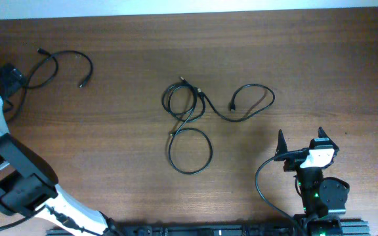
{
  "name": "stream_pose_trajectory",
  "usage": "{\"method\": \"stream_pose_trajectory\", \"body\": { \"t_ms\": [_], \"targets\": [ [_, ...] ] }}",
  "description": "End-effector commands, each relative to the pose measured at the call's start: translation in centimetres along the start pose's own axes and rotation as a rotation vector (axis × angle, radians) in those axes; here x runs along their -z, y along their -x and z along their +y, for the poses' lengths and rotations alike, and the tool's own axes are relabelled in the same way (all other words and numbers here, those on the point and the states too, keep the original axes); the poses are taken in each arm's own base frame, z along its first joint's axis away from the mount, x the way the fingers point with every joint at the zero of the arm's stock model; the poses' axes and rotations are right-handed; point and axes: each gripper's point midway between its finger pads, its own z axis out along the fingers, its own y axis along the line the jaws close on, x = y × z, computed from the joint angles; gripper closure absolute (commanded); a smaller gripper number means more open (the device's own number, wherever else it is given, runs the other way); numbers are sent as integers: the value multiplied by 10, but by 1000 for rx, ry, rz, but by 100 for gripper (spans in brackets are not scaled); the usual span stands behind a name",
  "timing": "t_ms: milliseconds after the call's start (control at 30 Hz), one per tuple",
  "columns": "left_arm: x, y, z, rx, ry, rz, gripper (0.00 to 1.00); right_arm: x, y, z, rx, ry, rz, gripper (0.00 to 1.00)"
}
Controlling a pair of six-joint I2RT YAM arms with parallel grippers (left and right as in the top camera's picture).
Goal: Untangle cables
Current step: 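Lower the cable onto the table at the upper left, then open the left gripper, release the cable, and lift away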
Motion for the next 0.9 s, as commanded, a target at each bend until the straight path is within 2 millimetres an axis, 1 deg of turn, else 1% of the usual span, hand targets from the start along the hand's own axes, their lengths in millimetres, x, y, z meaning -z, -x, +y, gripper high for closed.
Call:
{"method": "stream_pose_trajectory", "body": {
  "t_ms": [0, 33, 67, 133, 167, 200, 267, 300, 333, 467, 500, 567, 600, 633, 700, 767, 800, 833, 867],
  "targets": [
    [-6, -18, 7, 24, 16, 72, 1, 0, -3, -2, 2, -9, 3, 2],
    [-10, -23, 17, 23, 65, 90, 1, 0, -3, -2, 2, -9, 3, 2],
    [-19, -30, 21, 40, 81, 115, 1, 0, -3, -2, 2, -9, 3, 2],
    [-32, -42, 25, 123, 96, 152, 1, 0, -3, -2, 2, -9, 3, 2],
    [-42, -52, 28, 183, 110, 181, 1, 0, -3, -2, 2, -9, 4, 2],
    [-57, -65, 32, 240, 122, 220, 1, 0, -3, -2, 2, -9, 4, 2],
    [-77, -76, 31, 283, 87, 254, 1, 0, -3, -2, 2, -9, 4, 2],
    [-85, -75, 28, 298, 46, 251, 1, 0, -3, -2, 2, -9, 4, 2],
    [-88, -72, 28, 306, 25, 238, 1, 0, -3, -2, 2, -9, 4, 2],
    [-92, -61, 47, 336, 43, 194, 1, 0, -3, -2, 2, -9, 3, 2],
    [-94, -58, 55, 313, 58, 176, 1, 0, -3, -2, 2, -9, 3, 2],
    [-97, -53, 58, 171, 61, 156, 1, 0, -3, -2, 2, -9, 4, 2],
    [-97, -53, 68, 169, 109, 149, 1, 0, -3, -2, 2, -9, 3, 2],
    [-97, -49, 73, 176, 128, 132, 1, 0, -3, -2, 2, -9, 4, 2],
    [-95, -37, 86, 198, 136, 97, 0, 0, -3, -2, 2, -9, 3, 2],
    [-94, -34, 101, 216, 164, 84, 0, 0, -3, -2, 2, -8, 3, 2],
    [-92, -35, 119, 229, 219, 78, 0, 0, -3, -2, 2, -9, 4, 2],
    [-90, -34, 131, 241, 247, 70, 0, 0, -3, -2, 3, -9, 4, 2],
    [-91, -33, 137, 252, 253, 66, 0, 0, -3, -2, 2, -9, 3, 2]
  ]
}}
